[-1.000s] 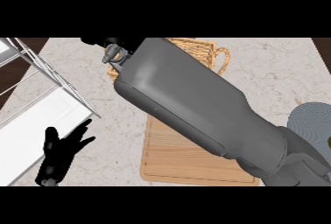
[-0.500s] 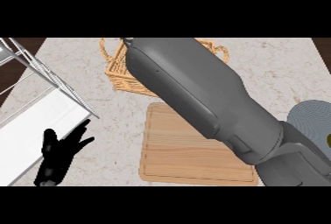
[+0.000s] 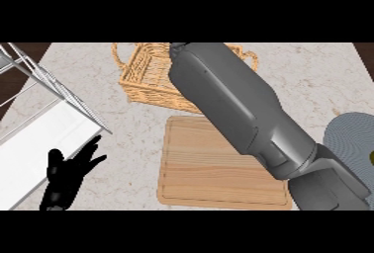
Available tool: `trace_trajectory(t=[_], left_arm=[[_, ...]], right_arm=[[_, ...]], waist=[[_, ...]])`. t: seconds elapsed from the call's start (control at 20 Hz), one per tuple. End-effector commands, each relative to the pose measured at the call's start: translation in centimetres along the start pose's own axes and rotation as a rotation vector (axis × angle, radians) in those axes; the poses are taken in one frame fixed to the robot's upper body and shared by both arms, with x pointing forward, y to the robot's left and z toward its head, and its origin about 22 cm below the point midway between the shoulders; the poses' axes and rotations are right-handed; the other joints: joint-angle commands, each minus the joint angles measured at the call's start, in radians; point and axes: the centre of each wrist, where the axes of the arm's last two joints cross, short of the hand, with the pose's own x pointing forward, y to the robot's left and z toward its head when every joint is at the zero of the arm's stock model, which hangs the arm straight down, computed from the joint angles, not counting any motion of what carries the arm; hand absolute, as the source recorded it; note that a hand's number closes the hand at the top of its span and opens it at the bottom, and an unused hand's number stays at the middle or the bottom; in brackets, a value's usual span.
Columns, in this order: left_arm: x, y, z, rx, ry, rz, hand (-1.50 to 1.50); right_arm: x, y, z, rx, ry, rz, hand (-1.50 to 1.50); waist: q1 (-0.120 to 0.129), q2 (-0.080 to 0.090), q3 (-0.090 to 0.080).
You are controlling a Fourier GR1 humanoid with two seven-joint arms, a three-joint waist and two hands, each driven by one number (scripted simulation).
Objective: Pick the tomato from the cutting board and place it in the basket
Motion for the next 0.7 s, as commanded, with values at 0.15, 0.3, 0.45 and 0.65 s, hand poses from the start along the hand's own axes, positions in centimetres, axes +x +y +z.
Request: trace_trajectory(t=[0.15,0.3,0.45,0.65], left_arm=[[0.5,-0.6,-0.3,-0.018,0.068,-0.004,0.0],[-0.5,-0.4,-0.1,0.027,0.082,0.009,0.0],[-2.3,-0.5,0.4,0.016,0.087,0.007,0.0],[-1.3,-1.1,0.7,0.027,0.084,0.009,0.0]], right_arm=[[-5.1,1.5,-0.3,-0.024,0.08,-0.093,1.5],[-6.5,2.4,-1.5,-0.08,0.165,0.109,1.5],[-5.0,2.3,-1.6,-0.085,0.121,0.183,1.5],[-7.0,2.8,-1.2,-0.017,0.084,0.242,-1.5]], waist=[[-0.012,0.001,-0.007],[-0.035,-0.007,-0.009],[-0.021,-0.005,-0.009],[-0.038,-0.01,-0.007]])
